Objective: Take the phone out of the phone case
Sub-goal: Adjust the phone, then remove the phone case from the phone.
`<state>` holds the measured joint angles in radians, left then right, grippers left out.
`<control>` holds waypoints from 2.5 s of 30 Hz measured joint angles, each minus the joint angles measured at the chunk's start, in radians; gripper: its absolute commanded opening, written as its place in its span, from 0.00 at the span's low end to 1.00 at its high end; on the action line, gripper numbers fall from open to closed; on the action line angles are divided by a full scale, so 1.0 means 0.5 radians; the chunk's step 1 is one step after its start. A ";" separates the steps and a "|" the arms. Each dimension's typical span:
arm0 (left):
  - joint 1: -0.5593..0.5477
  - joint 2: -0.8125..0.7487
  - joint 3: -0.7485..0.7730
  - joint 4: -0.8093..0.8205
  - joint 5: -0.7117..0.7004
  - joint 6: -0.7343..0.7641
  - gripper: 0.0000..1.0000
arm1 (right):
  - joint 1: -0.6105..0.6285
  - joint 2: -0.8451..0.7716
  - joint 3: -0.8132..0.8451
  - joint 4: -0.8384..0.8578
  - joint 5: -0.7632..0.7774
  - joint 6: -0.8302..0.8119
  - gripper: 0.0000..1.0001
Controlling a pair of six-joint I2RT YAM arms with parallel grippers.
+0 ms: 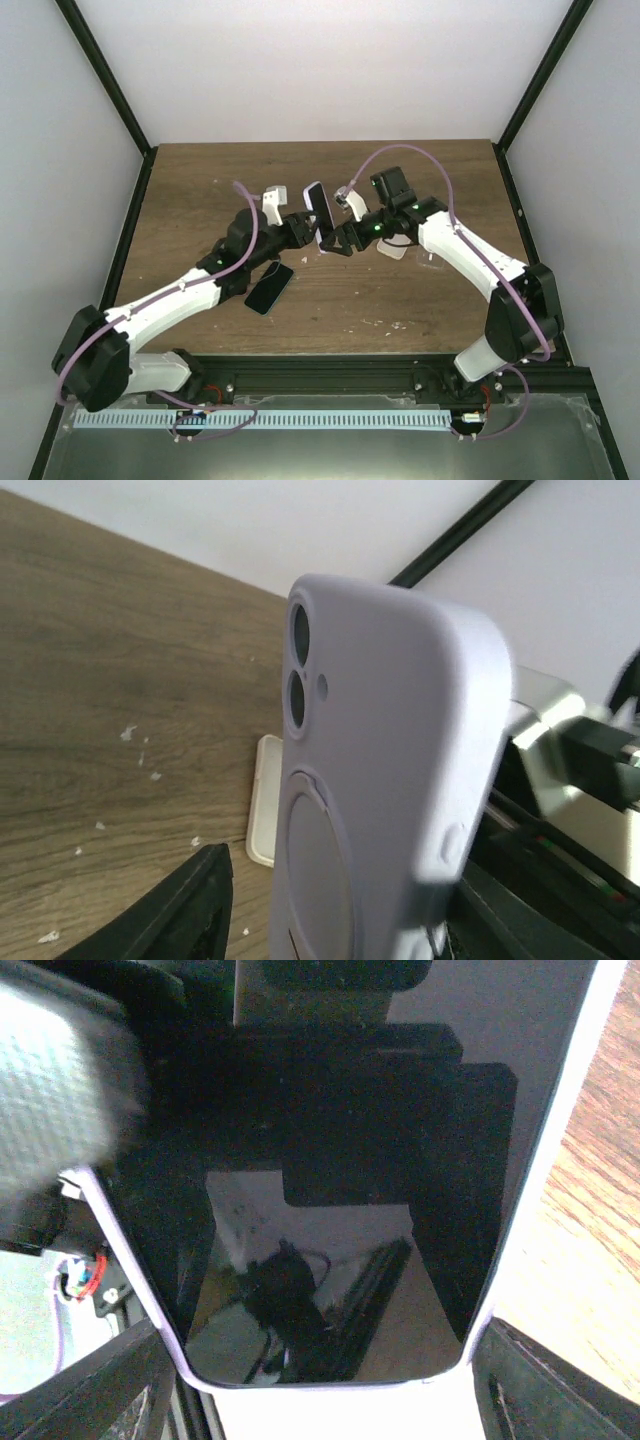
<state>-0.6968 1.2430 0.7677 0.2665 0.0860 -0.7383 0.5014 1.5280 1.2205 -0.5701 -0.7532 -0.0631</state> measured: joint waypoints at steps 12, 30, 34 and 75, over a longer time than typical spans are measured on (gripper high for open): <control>-0.008 0.182 0.056 -0.044 -0.070 -0.092 0.12 | 0.096 0.041 0.056 -0.104 0.346 -0.108 0.87; 0.375 -0.339 -0.723 0.721 1.067 0.126 0.06 | -0.118 -0.481 -0.224 -0.169 -0.334 -0.684 0.88; 0.375 -0.385 -0.723 0.867 1.231 0.126 0.06 | -0.102 -0.539 -0.314 -0.156 -0.400 -0.776 0.77; 0.379 -0.504 -0.651 0.871 1.390 0.241 0.21 | 0.169 -0.350 -0.430 -0.044 -0.587 -0.567 0.01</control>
<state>-0.5072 0.9913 0.4423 0.7021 0.7811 -0.6178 0.5858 1.3529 1.0054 -0.5922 -1.0466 -0.3466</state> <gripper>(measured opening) 0.272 0.126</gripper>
